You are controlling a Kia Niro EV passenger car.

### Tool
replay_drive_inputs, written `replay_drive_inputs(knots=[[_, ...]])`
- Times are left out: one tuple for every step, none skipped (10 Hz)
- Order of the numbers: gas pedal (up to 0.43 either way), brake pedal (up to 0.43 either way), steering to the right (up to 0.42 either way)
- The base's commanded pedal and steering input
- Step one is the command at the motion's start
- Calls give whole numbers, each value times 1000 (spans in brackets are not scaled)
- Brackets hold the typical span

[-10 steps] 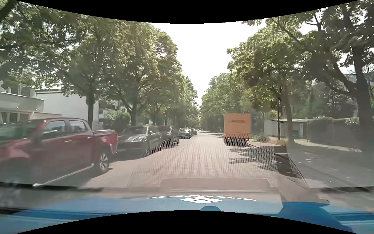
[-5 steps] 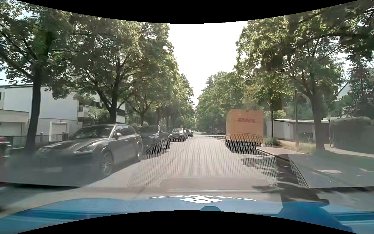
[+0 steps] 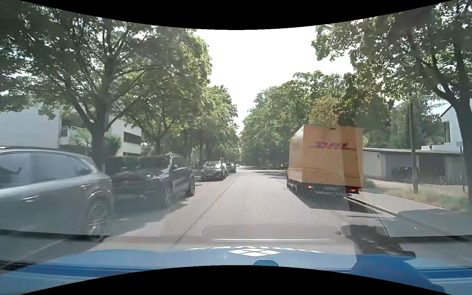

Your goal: Follow the waypoints while adhering to traffic rules and regulations

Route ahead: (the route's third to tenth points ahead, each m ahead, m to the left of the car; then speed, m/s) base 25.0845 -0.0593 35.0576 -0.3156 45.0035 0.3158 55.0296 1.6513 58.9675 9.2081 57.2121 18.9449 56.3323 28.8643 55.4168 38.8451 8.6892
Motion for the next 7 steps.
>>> replay_drive_inputs(knots=[[157,0,22],[157,0,21],[157,0,19],[157,0,19],[157,0,19],[157,0,19],[157,0,19]])
